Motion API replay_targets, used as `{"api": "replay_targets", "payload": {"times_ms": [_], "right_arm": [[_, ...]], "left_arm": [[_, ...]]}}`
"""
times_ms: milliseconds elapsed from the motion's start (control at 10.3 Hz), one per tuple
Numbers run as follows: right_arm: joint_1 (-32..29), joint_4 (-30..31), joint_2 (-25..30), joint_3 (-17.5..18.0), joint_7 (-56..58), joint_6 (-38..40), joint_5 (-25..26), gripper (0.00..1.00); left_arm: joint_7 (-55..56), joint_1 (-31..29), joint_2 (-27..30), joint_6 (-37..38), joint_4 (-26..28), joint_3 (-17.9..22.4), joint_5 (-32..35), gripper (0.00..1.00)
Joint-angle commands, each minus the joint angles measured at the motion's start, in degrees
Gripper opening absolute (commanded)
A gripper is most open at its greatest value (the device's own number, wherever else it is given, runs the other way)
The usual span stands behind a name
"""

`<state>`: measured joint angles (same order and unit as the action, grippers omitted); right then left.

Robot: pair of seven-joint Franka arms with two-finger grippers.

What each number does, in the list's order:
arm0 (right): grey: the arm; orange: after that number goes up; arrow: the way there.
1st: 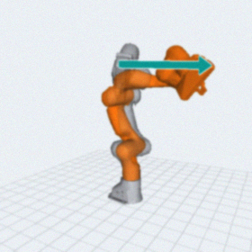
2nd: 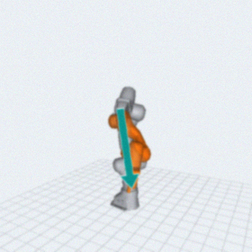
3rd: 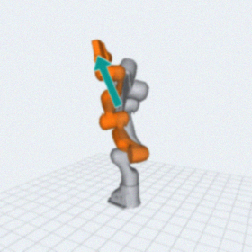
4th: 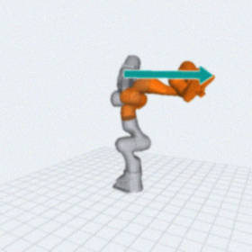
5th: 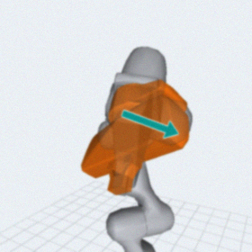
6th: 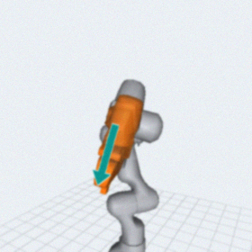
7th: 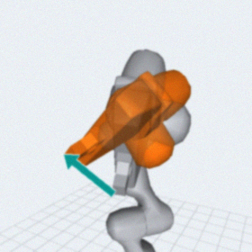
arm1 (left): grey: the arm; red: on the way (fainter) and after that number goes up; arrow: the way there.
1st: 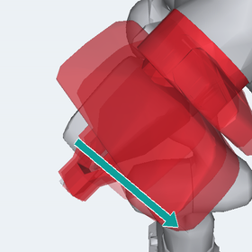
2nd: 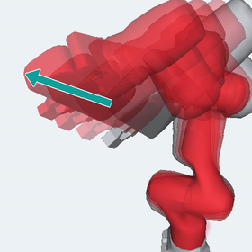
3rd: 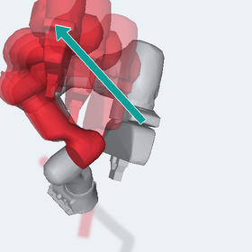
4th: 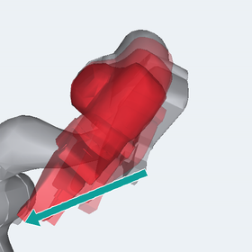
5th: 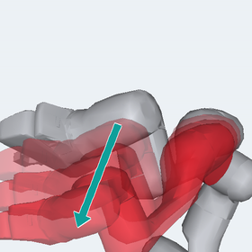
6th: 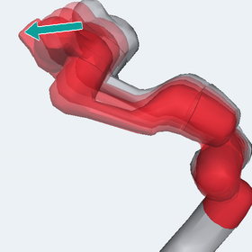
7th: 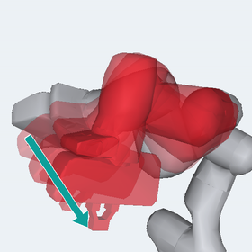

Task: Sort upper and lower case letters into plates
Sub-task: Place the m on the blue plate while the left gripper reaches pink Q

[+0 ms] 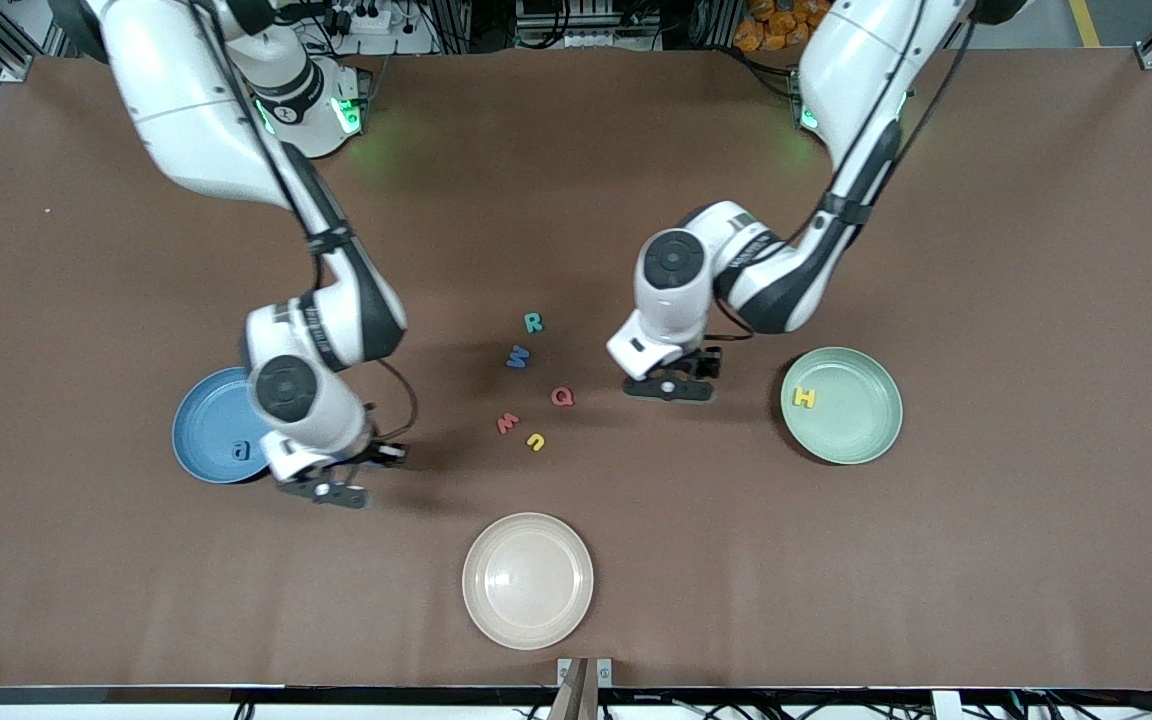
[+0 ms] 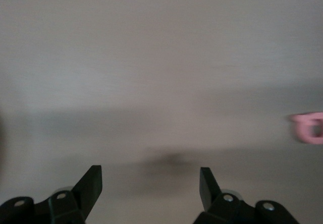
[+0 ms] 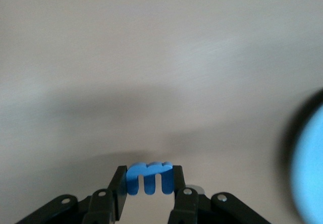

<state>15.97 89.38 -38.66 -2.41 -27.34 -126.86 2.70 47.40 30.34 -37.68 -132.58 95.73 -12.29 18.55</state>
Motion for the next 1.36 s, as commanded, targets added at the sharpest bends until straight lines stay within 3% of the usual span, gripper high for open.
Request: {"api": "replay_targets", "payload": {"times_ms": [0,194,291,388,485,873,1261], "right_arm": [[-6.89,1.41,2.8,0.65,9.37,3.54,0.46,0.0],[-10.5,1.67,2.89,-1.71,15.79,5.38,3.26,0.0],[-12.52,2.02,2.89,-1.72,19.13,6.0,3.28,0.11],[-13.58,2.63,2.89,-1.72,20.38,6.44,3.28,0.59],[-13.94,3.07,2.98,-1.64,20.39,6.45,3.19,1.0],[-13.33,3.17,2.98,-1.46,20.3,6.53,3.19,1.0],[-12.01,3.08,2.98,-1.46,19.43,6.53,2.93,1.0]], "left_arm": [[5.33,4.8,-8.71,0.22,-11.24,0.69,0.17,0.86],[5.24,8.4,-11.09,-4.41,-14.06,2.44,0.44,0.88],[5.24,9.72,-11.45,-7.4,-14.34,3.49,0.35,0.85],[5.33,10.43,-11.54,-9.0,-14.34,4.46,0.35,0.81],[5.33,10.44,-12.24,-10.84,-14.69,4.47,0.35,0.75],[5.86,14.03,-17.86,-14.54,-19.08,9.46,0.35,0.75],[8.22,15.01,-19.89,-16.66,-20.05,10.09,0.0,0.69]]}}
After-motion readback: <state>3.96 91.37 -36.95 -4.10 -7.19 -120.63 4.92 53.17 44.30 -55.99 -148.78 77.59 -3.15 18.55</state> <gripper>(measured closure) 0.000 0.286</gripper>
